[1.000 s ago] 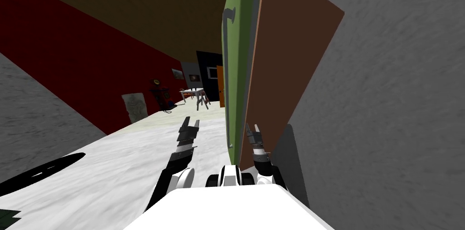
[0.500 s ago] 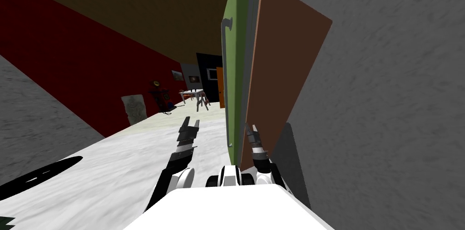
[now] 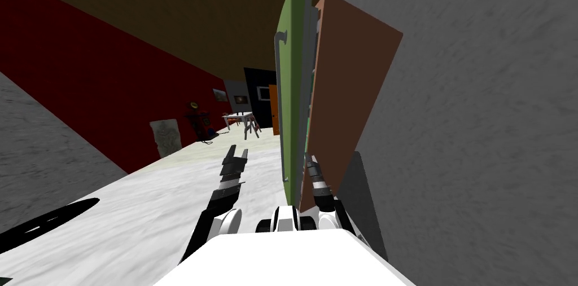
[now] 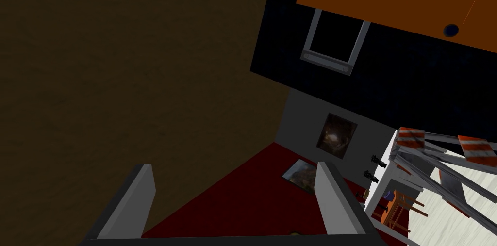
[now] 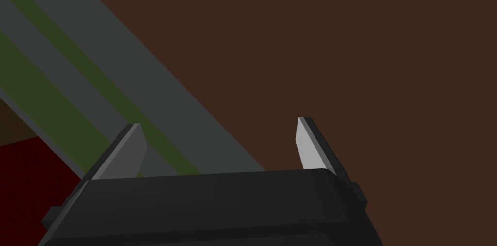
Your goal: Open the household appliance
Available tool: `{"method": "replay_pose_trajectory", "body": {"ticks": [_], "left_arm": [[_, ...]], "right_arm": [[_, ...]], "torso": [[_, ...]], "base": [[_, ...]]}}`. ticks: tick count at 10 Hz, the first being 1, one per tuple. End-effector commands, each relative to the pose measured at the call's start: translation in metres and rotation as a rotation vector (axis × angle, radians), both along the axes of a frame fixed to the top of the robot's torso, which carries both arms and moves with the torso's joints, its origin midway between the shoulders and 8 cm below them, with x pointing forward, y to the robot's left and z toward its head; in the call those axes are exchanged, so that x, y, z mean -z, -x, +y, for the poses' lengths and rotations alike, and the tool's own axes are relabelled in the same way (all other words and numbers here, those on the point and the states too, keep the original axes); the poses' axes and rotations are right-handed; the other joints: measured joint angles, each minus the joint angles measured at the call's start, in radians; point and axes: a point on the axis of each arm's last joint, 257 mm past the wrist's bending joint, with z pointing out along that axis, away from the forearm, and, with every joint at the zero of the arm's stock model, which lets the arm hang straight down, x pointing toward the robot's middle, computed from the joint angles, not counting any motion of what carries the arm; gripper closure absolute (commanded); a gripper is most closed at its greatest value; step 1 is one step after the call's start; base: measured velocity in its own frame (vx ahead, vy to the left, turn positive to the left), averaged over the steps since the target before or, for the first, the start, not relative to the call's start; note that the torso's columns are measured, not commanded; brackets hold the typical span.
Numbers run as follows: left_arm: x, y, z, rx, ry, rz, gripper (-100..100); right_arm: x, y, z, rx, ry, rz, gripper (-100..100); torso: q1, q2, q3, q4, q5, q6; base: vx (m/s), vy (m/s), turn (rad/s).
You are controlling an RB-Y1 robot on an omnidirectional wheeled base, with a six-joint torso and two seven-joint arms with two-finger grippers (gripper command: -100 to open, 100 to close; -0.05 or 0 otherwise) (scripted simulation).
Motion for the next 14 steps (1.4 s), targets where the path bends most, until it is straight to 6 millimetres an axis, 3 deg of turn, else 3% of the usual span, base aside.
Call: {"method": "replay_pose_trajectory", "body": {"ticks": [1,10,13,14], "left_arm": [[0.0,0.0,0.0,0.0,0.0,0.0,0],[0.0,0.0,0.0,0.0,0.0,0.0,0],[0.0,0.0,0.0,0.0,0.0,0.0,0],[0.0,0.0,0.0,0.0,0.0,0.0,0]], "right_arm": [[0.014,-0.007,0.012,-0.072,-0.08,0.049,-100],[0.025,-0.018,0.015,-0.153,-0.23,0.103,-100],[0.028,-0.022,0.016,-0.174,-0.269,0.118,-100],[0.031,-0.024,0.017,-0.192,-0.304,0.132,-100]], "torso": [[0.001,-0.001,-0.001,-0.001,0.0,-0.001],[0.01,-0.011,-0.006,-0.004,0.0,-0.011],[0.002,-0.009,-0.006,-0.001,0.0,-0.004],[-0.002,-0.002,-0.002,0.002,0.001,0.006]], "base": [[-0.016,0.047,-0.015],[-0.015,0.039,0.0],[-0.003,0.02,0.048],[0.029,0.088,0.022]]}}
